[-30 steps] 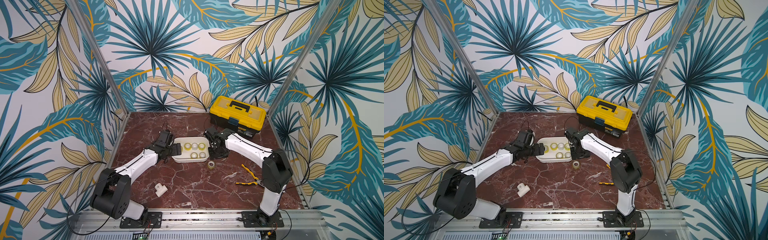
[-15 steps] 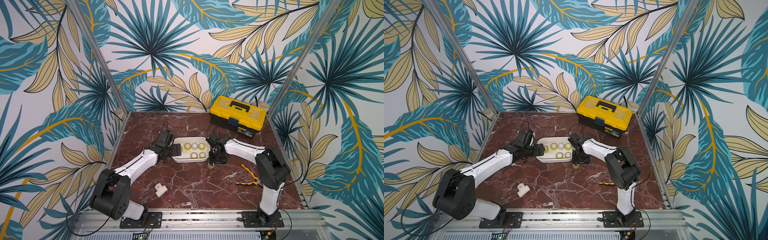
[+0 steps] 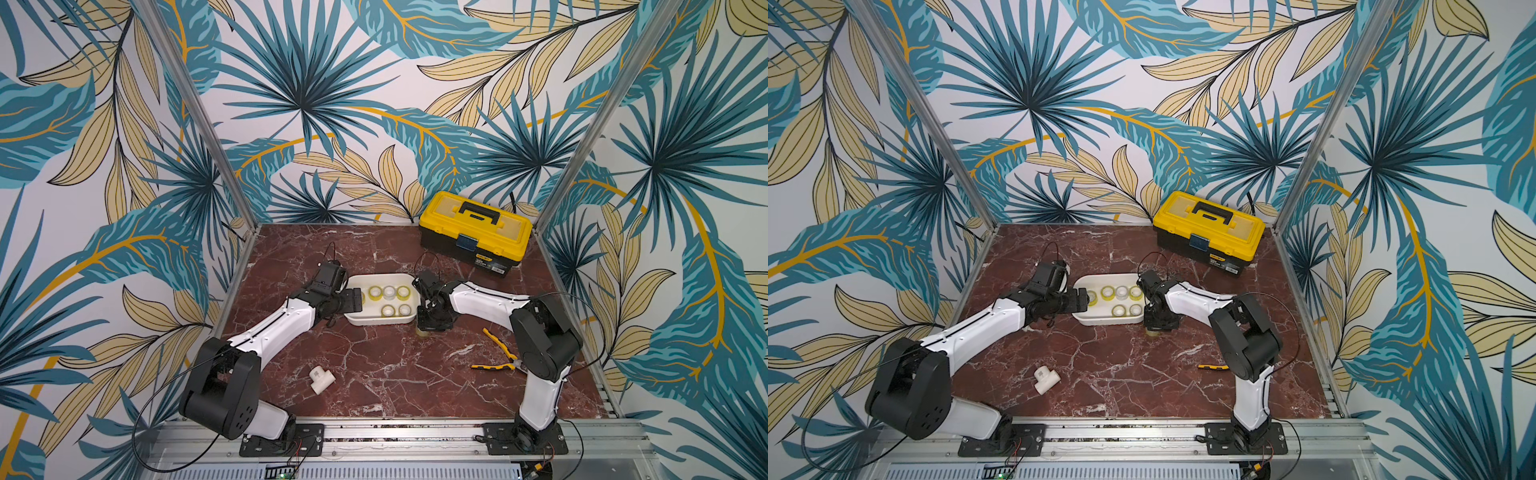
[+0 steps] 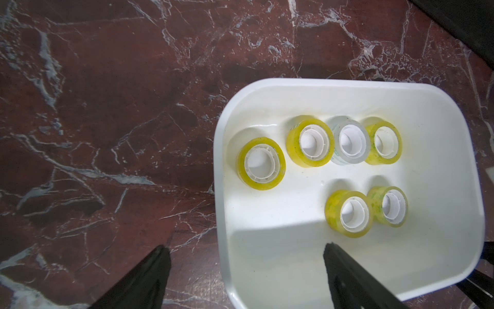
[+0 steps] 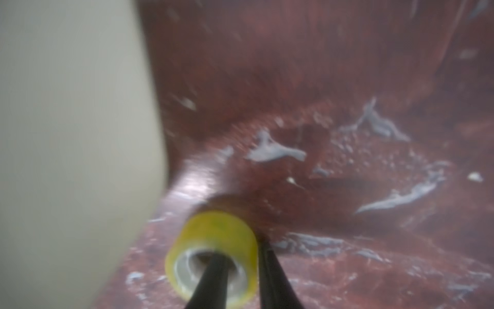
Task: Put the transparent tape into the storage box
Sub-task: Pick up the tape at the center of the board.
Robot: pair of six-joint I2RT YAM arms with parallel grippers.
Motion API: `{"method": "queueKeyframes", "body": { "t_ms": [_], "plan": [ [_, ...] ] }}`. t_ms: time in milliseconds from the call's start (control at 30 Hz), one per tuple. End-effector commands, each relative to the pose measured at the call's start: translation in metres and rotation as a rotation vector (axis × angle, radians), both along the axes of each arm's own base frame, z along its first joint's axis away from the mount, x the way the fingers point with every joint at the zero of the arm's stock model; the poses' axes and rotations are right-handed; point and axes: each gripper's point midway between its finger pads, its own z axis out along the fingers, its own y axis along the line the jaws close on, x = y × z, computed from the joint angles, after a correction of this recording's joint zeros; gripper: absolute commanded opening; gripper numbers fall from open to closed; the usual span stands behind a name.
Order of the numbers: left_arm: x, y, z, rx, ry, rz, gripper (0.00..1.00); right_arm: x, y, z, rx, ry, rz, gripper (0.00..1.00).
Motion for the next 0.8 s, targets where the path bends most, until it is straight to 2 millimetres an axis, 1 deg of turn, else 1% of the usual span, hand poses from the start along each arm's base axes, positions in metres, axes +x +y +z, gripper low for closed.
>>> {"method": "queueKeyframes", "body": {
  "t_ms": [0, 67, 133, 200, 233, 267, 333, 467, 633, 700, 767],
  "plan": [
    [0.000, 0.003, 0.007, -0.002, -0.017, -0.002, 0.95, -0.019, -0.016, -0.017, -0.059, 0.067, -0.016, 0.25],
    [0.000, 0.002, 0.006, -0.002, -0.016, -0.002, 0.95, -0.018, -0.016, -0.015, -0.055, 0.061, -0.013, 0.26],
    [-0.001, 0.003, 0.006, -0.004, -0.017, 0.001, 0.95, -0.017, -0.016, -0.016, -0.059, 0.061, -0.011, 0.24],
    [-0.001, 0.002, 0.005, -0.007, -0.015, 0.000, 0.94, -0.016, -0.015, -0.016, -0.060, 0.062, -0.010, 0.09],
    [0.000, 0.002, 0.006, -0.007, -0.017, 0.001, 0.95, -0.015, -0.016, -0.014, -0.062, 0.056, -0.011, 0.03],
    [0.000, 0.002, 0.007, -0.006, -0.019, 0.002, 0.94, -0.014, -0.016, -0.011, -0.064, 0.047, -0.012, 0.00],
    [0.001, 0.003, 0.009, -0.006, -0.027, 0.005, 0.95, -0.010, -0.019, -0.001, -0.076, 0.020, -0.013, 0.00],
    [0.002, 0.002, 0.010, -0.012, -0.029, 0.005, 0.95, -0.001, -0.028, 0.023, -0.116, -0.027, -0.004, 0.00],
    [0.004, 0.001, 0.021, -0.020, -0.054, 0.009, 0.95, 0.012, -0.044, 0.063, -0.196, -0.093, 0.005, 0.00],
    [0.006, 0.001, 0.027, -0.020, -0.064, 0.010, 0.95, 0.018, -0.053, 0.085, -0.241, -0.132, 0.011, 0.00],
    [0.008, 0.001, 0.032, -0.020, -0.074, 0.011, 0.95, 0.027, -0.057, 0.110, -0.270, -0.181, 0.027, 0.00]
  ]
}}
